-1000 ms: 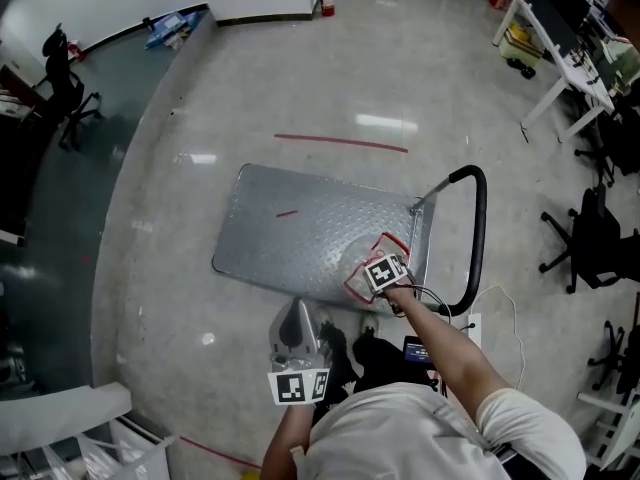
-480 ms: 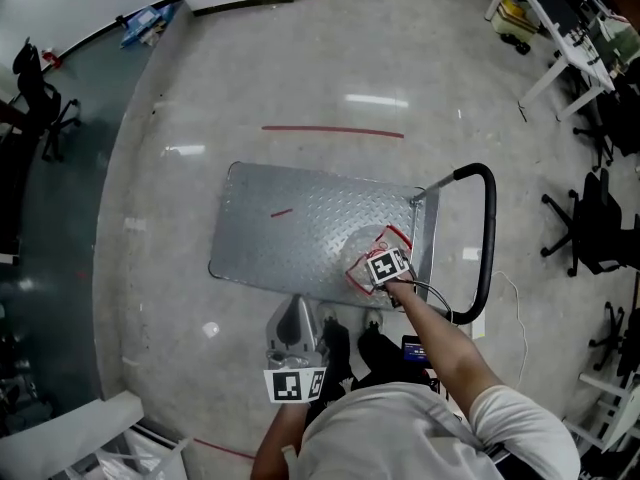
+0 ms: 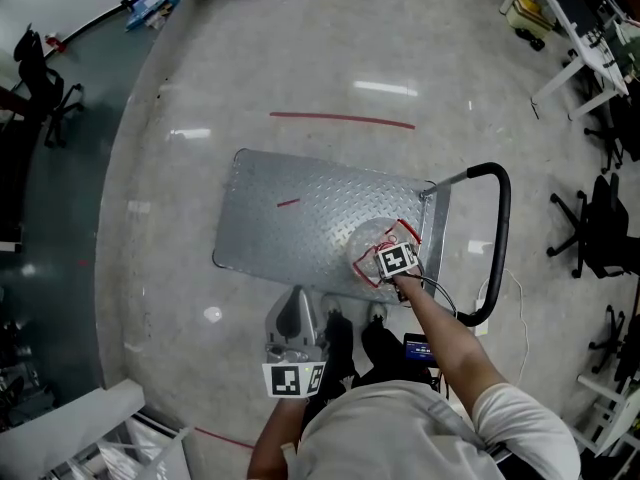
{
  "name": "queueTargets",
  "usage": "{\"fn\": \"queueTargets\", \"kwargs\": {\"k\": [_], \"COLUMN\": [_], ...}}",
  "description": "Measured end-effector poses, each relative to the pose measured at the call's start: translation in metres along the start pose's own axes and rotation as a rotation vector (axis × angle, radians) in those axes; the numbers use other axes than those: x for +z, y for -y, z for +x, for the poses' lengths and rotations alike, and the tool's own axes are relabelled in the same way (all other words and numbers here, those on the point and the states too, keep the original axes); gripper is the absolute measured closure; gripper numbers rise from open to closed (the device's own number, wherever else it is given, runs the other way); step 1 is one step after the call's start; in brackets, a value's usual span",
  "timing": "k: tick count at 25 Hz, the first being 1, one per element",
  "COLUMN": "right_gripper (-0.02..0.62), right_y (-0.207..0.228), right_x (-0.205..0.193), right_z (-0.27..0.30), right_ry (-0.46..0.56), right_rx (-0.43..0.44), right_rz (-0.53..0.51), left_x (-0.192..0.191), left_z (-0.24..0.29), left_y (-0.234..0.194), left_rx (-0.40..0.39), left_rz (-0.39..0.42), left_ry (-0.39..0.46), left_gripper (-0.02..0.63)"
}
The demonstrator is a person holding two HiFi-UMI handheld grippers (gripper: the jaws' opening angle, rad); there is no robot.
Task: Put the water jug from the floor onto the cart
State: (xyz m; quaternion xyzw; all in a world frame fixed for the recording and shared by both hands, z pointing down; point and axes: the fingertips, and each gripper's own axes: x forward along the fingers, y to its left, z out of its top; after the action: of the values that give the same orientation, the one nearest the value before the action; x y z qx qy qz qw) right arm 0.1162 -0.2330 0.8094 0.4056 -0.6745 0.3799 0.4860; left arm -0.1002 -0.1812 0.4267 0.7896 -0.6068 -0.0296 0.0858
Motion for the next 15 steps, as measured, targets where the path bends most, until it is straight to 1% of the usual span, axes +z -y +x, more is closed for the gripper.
{"fn": "queueTargets", "kwargs": {"k": [5,8,10,12,15], "right_gripper": [0.295,0.295,0.295,0.296,0.296], "right_y": [0.0,-0.001,0.002,0.004,0.002], "right_x": [-0.009,-0.008,-0.009,-0.002,0.018], "right_z": [0.001,0.0,-0.006,-0.017,-0.044], "right_ry": [-0.011,-0.016,-0.026,0.0,0.105], "right_rx": [0.034,0.032,0.008,-0.014,-0.015], "right_rz": [0.041,0.032,0.006,-0.04,-0.085], "left_x": [0.0,0.002,0.003,0.003,0.004], "left_z": [0.003,0.0,-0.003,-0.005,-0.005], "left_y": [0.002,0.004,0.005,0.006,0.009], "left_rx": [-0.008,-0.021,-0.024,-0.025,-0.032], "left_rz": [-0.01,-0.002,0.001,0.001,-0.004], "left_ry": [0.003,0.004,0.007,0.009,0.017], "left_gripper": [0.603,0.603,0.603,0.603,0.603]}}
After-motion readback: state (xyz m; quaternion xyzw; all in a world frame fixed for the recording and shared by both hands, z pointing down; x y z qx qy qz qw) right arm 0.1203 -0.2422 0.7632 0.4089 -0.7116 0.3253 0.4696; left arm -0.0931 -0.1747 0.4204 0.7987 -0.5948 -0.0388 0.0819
